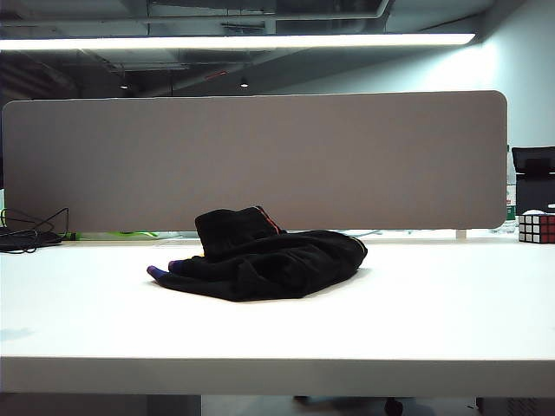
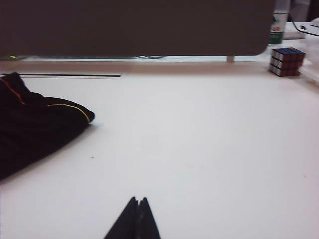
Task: Fold the basketball shorts on the desk in half horizontally, aligning the two legs, then fold them again vertically to align the hem with the waist, creating a neat rectangle.
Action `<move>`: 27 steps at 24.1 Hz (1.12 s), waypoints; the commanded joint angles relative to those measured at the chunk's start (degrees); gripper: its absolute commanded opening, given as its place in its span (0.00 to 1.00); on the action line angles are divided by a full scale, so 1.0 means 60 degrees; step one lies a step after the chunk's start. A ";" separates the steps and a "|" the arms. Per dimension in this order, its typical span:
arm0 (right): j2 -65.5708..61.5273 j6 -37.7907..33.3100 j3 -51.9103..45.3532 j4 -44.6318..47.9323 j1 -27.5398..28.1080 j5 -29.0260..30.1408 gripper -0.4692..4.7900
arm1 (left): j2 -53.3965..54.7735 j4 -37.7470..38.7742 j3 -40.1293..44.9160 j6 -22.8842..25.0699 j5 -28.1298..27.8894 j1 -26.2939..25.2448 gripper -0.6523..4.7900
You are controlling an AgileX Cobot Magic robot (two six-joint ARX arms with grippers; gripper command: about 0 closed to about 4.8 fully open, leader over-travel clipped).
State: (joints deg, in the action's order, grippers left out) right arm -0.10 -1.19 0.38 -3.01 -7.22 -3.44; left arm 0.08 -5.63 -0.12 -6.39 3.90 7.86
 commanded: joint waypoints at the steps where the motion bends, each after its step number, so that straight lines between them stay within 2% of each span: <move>1: 0.0022 -0.0018 -0.0055 0.0586 0.0776 0.0958 0.07 | 0.0007 -0.0124 -0.0051 0.0058 0.0062 -0.0015 0.11; 4: 0.0022 -0.0018 -0.0055 0.0554 0.1111 0.0987 0.07 | 0.0007 -0.0138 -0.0051 0.0029 0.0066 -0.0015 0.11; 9: 0.0022 0.0000 -0.0055 0.0590 0.1173 0.0998 0.08 | 0.0007 -0.0149 -0.0051 0.0102 0.0029 -0.0015 0.11; 12: 0.0022 -0.0004 -0.0055 0.0619 0.1173 0.0998 0.09 | 0.0007 -0.0127 -0.0051 0.0780 -0.0543 -0.0015 0.11; 27: 0.0022 -0.0007 -0.0055 0.0470 0.1173 0.0994 0.09 | 0.0007 0.0248 -0.0051 0.0739 -0.0648 -0.0015 0.11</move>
State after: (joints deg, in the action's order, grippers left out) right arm -0.10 -1.21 0.38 -0.95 -0.19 2.22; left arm 0.10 -3.64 -0.10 -2.17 0.21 7.86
